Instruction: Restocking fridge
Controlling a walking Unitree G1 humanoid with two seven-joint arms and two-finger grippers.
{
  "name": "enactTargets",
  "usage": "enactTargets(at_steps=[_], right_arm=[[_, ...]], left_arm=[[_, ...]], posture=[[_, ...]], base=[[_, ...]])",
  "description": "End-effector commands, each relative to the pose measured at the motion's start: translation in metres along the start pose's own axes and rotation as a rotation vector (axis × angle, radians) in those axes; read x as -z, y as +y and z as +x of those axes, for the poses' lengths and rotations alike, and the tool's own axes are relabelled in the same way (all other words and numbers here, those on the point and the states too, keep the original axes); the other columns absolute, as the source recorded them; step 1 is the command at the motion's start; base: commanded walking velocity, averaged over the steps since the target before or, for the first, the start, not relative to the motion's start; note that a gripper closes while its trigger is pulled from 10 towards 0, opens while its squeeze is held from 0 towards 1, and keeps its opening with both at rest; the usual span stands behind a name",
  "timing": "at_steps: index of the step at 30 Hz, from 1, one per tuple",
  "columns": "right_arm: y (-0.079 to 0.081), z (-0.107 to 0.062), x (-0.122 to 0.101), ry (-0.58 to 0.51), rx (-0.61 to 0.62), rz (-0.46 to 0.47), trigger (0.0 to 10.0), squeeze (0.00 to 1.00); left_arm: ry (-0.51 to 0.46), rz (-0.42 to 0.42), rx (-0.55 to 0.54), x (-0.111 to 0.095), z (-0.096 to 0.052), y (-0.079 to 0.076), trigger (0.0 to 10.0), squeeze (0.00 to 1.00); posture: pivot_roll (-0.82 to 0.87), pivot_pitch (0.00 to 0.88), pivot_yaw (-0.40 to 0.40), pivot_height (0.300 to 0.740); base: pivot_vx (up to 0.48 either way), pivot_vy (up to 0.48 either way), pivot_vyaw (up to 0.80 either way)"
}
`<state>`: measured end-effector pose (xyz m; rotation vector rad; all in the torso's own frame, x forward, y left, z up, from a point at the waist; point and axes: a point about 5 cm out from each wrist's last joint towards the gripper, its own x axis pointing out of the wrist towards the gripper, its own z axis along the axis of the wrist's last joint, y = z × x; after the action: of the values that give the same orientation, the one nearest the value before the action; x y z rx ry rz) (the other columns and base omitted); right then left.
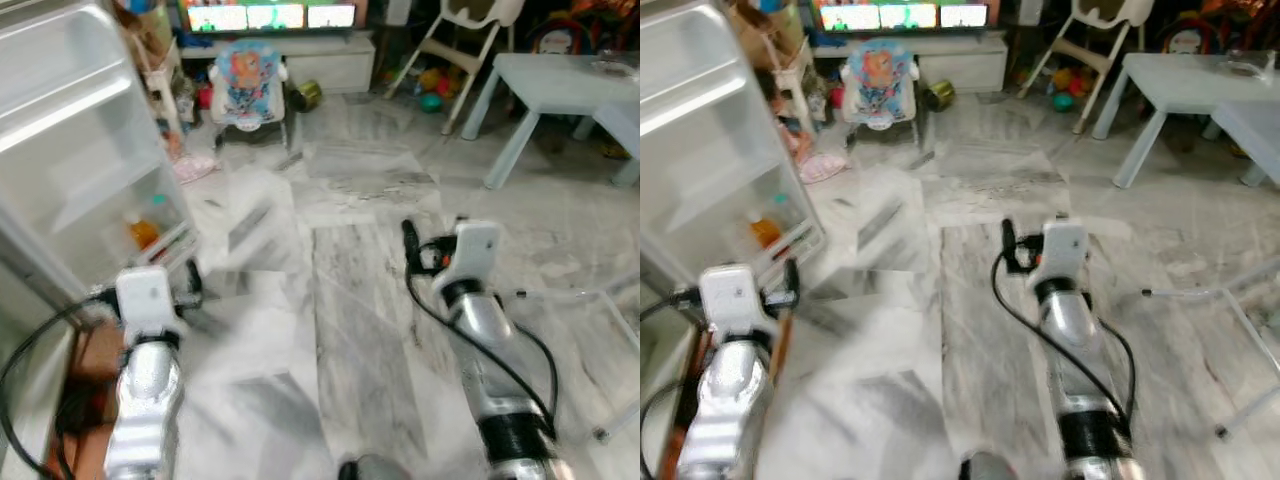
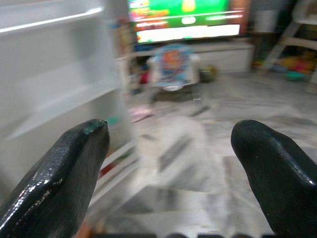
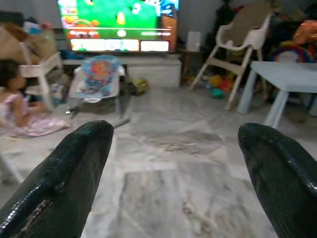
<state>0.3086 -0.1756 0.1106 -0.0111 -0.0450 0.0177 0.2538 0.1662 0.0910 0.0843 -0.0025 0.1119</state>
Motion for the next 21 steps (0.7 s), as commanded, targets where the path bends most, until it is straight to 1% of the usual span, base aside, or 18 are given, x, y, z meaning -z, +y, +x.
enactTargets(at_steps=[1, 3, 4, 5, 7, 11, 14, 17, 21], right_arm=[[0.011, 0.001, -0.007, -0.037, -0.03, 0.021, 10.0, 0.0], [0.014, -0.001, -0.009, -0.051, -0.046, 0.037, 10.0, 0.0], [0.014, -0.001, -0.009, -0.051, -0.046, 0.037, 10.0, 0.0], [0.02, -0.002, -0.01, -0.051, -0.069, 0.049, 10.0, 0.0], [0.022, -0.002, -0.009, -0.038, -0.076, 0.064, 10.0, 0.0], [0.022, 0.0, -0.01, -0.044, -0.08, 0.065, 10.0, 0.0], [0.02, 0.002, -0.011, -0.051, -0.071, 0.068, 10.0, 0.0], [0.02, 0.001, -0.011, -0.052, -0.067, 0.073, 10.0, 0.0], [0.019, -0.004, -0.007, -0.044, -0.059, 0.092, 10.0, 0.0]], left_arm=[[-0.009, 0.028, -0.013, -0.002, -0.002, 0.009, 10.0, 0.0], [0.006, 0.013, 0.004, 0.001, -0.004, 0.006, 10.0, 0.0], [0.006, 0.013, 0.004, 0.001, -0.004, 0.006, 10.0, 0.0], [0.02, -0.006, 0.017, 0.003, -0.004, 0.003, 10.0, 0.0], [0.023, -0.013, 0.019, 0.004, -0.004, 0.001, 10.0, 0.0], [0.01, -0.005, 0.036, 0.0, 0.001, -0.002, 10.0, 0.0], [0.01, -0.005, 0.037, -0.001, 0.003, -0.001, 10.0, 0.0], [0.015, -0.004, 0.035, 0.0, 0.001, 0.001, 10.0, 0.0], [0.031, -0.025, 0.023, 0.005, -0.006, 0.004, 10.0, 0.0]], posture=[[-0.02, 0.086, -0.003, 0.74], [-0.03, 0.085, -0.002, 0.74], [-0.03, 0.085, -0.002, 0.74], [-0.04, 0.083, -0.003, 0.74], [-0.04, 0.078, -0.002, 0.74], [-0.04, 0.076, 0.001, 0.74], [-0.04, 0.078, 0.0, 0.74], [-0.03, 0.076, -0.003, 0.74], [-0.03, 0.062, 0.009, 0.74]], base=[[0.368, -0.304, 0.0], [0.324, -0.349, 0.0], [0.3, -0.371, 0.0], [0.274, -0.39, 0.0], [0.274, -0.39, 0.0], [0.273, -0.391, -0.8], [0.279, -0.389, -0.8], [0.281, -0.386, -0.8], [0.294, -0.375, -0.8]])
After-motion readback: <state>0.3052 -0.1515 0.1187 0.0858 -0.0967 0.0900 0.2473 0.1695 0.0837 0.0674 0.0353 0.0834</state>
